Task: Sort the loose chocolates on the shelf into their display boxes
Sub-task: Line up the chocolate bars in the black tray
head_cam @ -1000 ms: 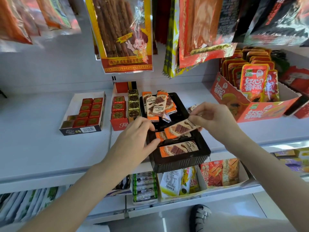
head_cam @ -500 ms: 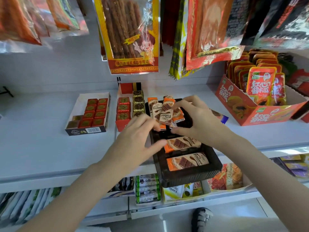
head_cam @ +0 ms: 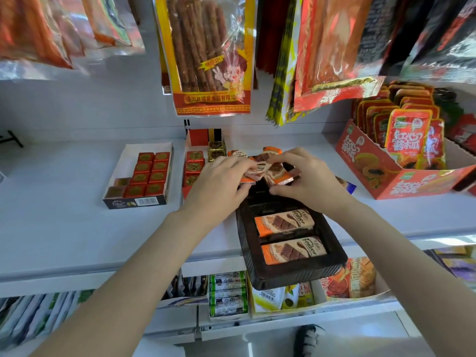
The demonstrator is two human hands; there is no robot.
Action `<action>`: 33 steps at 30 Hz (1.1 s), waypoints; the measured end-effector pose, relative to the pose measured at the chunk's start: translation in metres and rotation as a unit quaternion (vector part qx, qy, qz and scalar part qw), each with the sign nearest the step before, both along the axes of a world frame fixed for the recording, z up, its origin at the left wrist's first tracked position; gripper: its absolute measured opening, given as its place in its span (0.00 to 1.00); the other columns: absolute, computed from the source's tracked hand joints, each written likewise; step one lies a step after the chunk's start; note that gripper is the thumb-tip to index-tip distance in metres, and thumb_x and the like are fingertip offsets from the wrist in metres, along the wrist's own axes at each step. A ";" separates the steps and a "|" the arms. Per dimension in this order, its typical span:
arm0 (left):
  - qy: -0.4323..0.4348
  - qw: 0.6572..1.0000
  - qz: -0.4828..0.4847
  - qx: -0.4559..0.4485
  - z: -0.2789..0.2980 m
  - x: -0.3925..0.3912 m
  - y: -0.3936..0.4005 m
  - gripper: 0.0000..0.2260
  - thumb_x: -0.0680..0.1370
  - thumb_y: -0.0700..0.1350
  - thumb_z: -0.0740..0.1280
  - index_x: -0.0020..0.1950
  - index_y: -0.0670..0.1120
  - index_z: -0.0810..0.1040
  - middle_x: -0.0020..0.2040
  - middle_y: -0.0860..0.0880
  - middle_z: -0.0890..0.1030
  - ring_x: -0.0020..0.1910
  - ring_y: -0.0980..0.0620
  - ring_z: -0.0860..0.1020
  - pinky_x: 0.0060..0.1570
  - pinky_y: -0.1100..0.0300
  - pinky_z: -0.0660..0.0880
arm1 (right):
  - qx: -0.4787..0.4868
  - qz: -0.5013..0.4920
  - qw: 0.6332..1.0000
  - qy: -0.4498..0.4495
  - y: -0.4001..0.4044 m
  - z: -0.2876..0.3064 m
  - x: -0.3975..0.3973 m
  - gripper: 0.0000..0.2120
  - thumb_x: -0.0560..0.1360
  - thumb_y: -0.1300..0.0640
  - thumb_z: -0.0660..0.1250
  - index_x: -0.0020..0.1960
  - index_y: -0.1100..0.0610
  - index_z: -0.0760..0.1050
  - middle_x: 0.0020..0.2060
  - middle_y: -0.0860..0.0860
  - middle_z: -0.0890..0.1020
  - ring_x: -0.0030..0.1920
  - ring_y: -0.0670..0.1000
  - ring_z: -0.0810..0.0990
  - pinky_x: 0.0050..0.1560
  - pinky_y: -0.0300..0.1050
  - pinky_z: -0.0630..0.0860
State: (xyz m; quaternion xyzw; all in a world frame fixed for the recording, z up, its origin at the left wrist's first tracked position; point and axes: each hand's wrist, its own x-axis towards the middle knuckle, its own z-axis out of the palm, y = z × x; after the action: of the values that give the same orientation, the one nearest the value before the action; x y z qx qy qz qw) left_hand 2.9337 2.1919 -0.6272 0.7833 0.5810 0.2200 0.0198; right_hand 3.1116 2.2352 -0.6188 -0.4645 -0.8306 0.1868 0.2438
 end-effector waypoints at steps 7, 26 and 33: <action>0.014 0.999 0.038 -0.012 0.000 0.007 0.003 0.19 0.76 0.53 0.62 0.64 0.47 0.67 0.63 0.50 0.70 0.62 0.49 0.68 0.61 0.55 0.63 | -0.107 -0.077 0.967 0.220 -0.002 0.016 0.009 0.04 0.70 0.60 0.71 0.45 0.57 0.80 0.41 0.51 0.83 0.29 0.45 0.79 0.35 0.31 0.72; -0.185 0.976 0.073 0.090 0.006 0.015 0.006 0.09 0.73 0.42 0.69 0.52 0.43 0.80 0.48 0.50 0.71 0.48 0.50 0.74 0.50 0.58 0.74 | 0.223 -0.019 0.974 0.020 -0.034 0.012 0.000 0.06 0.70 0.64 0.69 0.42 0.61 0.71 0.34 0.49 0.71 0.29 0.53 0.71 0.27 0.42 0.65; -0.197 0.974 0.091 0.062 0.007 -0.006 -0.003 0.10 0.73 0.40 0.68 0.54 0.43 0.80 0.51 0.47 0.76 0.49 0.55 0.74 0.48 0.64 0.74 | 0.070 0.073 0.993 -0.067 -0.035 -0.008 -0.020 0.07 0.74 0.56 0.65 0.46 0.59 0.77 0.40 0.49 0.74 0.41 0.49 0.72 0.44 0.44 0.72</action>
State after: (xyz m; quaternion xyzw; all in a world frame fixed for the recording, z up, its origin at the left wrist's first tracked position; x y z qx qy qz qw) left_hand 2.9274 2.1885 -0.6202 0.6682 0.6196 0.4065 0.0657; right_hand 3.0921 2.1998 -0.6271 -0.3952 -0.8880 0.1139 0.2057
